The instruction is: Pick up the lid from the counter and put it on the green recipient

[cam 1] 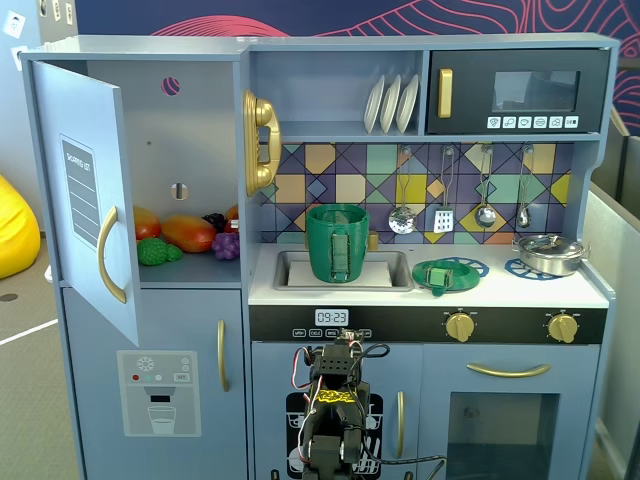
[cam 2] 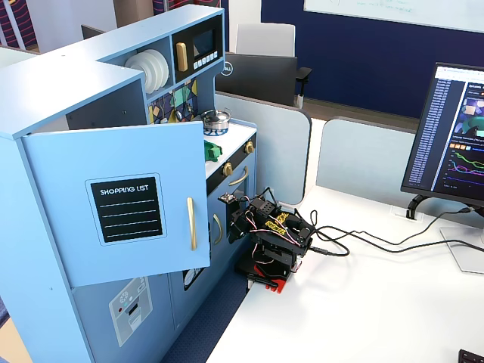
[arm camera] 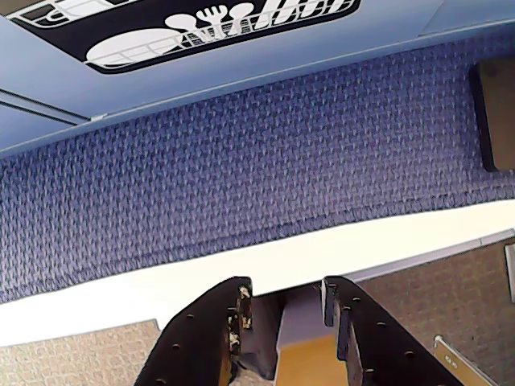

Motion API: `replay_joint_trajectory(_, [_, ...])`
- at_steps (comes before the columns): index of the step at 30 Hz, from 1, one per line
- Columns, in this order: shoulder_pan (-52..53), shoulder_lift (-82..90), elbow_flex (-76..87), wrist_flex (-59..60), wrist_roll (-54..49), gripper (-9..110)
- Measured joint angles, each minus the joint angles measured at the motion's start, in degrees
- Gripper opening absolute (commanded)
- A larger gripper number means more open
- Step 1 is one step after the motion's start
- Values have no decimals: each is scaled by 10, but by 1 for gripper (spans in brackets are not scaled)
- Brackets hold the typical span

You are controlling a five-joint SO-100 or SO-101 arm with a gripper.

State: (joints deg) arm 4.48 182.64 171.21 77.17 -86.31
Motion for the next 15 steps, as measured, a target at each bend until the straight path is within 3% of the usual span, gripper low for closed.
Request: replay_joint_trajectory(15, [35,0,3,-4,-26,0])
